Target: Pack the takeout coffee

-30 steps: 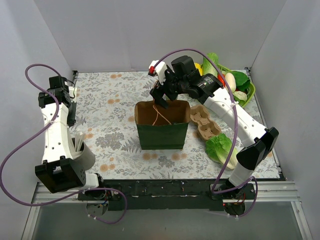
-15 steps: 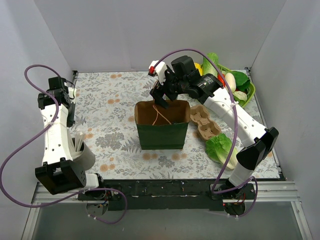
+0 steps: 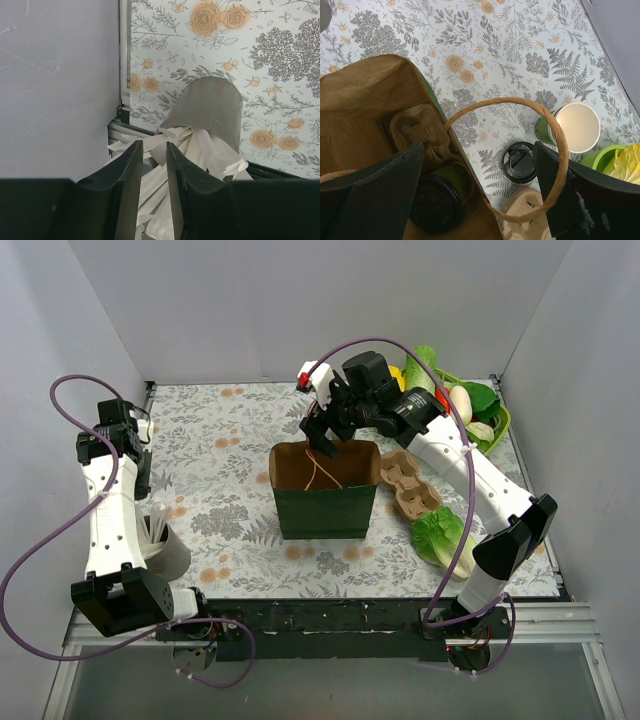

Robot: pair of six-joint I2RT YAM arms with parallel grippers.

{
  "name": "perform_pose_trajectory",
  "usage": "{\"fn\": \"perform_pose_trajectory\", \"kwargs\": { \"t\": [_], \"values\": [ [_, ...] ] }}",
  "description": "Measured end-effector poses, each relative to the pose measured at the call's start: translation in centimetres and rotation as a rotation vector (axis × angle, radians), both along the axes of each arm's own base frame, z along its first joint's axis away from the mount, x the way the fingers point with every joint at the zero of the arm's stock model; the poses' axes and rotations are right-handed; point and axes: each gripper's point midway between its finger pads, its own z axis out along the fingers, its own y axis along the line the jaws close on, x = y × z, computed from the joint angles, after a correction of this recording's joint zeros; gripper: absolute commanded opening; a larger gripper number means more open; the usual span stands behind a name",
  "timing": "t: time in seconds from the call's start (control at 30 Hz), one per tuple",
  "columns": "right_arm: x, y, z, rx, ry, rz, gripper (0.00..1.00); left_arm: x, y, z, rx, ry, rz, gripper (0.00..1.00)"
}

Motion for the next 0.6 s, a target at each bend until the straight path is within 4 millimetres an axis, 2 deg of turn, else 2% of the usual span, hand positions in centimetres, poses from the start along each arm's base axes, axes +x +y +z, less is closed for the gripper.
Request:
{"fn": "perform_pose_trajectory", "kwargs": {
  "t": [0.2, 0.37, 0.53, 0.6],
  "values": [
    [0.0, 0.0, 0.01, 0.0, 0.0, 0.0, 0.97, -0.51, -0.17, -0.51, -0.006, 0.016, -0.001, 0.23],
    [0.0, 0.0, 0.0, 0.0, 0.0, 0.0, 0.97, -0.62, -0.28, -0.63, -0.011, 0.018, -0.003, 0.1],
    [0.0, 0.0, 0.01, 0.0, 0.0, 0.0, 0.97, -0.59, -0.35, -0.66, -0.015, 0.019, -0.009, 0.07],
    [0.0, 0.0, 0.01, 0.0, 0.0, 0.0, 0.97, -0.57, -0.39, -0.67, -0.017, 0.018, -0.01, 0.0]
  ]
}}
